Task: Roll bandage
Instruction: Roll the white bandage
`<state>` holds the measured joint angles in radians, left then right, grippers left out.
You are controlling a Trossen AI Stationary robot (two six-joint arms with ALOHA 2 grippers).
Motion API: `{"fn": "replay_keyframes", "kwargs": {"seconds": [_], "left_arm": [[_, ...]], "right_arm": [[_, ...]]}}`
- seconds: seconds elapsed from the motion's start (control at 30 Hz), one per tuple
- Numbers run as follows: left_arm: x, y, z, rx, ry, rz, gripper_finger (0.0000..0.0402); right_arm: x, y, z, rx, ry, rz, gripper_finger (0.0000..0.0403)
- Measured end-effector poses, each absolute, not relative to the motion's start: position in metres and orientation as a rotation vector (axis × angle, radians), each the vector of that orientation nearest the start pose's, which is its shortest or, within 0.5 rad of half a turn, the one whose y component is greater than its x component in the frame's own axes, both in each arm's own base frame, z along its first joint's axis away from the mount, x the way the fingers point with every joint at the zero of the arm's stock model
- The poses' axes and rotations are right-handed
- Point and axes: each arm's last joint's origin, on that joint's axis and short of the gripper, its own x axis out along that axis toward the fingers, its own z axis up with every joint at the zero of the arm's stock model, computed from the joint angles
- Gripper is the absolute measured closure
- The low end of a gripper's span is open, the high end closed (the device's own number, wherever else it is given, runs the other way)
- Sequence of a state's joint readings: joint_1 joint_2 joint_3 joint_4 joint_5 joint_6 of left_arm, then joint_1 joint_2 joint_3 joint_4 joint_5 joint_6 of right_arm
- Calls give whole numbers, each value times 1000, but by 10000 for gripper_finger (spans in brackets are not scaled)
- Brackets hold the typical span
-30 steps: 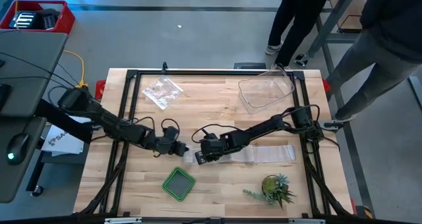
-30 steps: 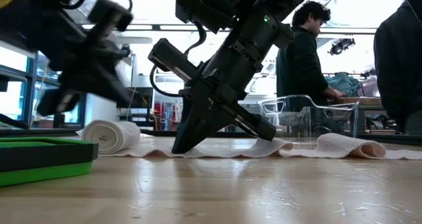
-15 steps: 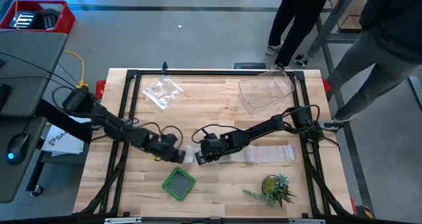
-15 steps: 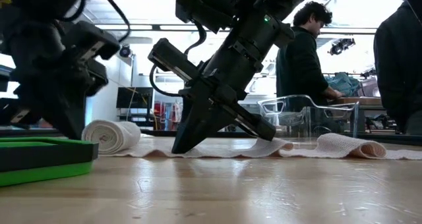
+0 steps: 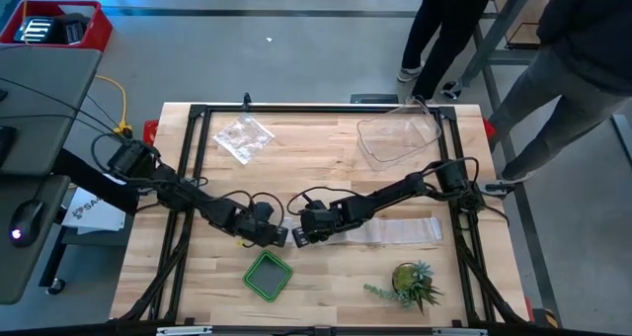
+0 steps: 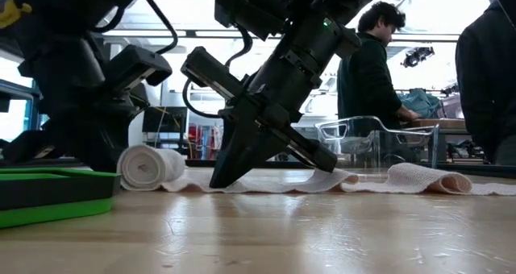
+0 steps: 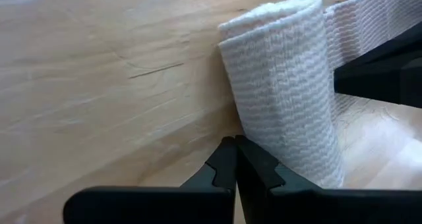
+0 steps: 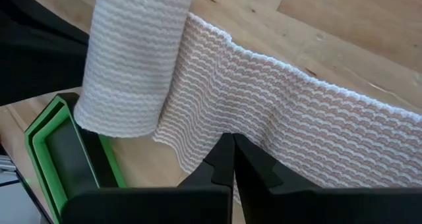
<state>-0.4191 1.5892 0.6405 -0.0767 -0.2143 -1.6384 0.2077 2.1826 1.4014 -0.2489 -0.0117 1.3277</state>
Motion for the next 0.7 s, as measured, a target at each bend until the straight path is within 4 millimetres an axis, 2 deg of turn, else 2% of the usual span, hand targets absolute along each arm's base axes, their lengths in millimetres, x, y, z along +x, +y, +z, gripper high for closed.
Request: {"fn": "replay_keyframes", "kwargs": {"seconds": [0.5,0.7], "left_arm": [[267,-103,147,-1107,769,537,402],[270,-103,150,-1108,769,524,402]], "right_arm": [[428,93,107,1080,986,-486,403],[429,93,107,1077,986,-475,403]]}}
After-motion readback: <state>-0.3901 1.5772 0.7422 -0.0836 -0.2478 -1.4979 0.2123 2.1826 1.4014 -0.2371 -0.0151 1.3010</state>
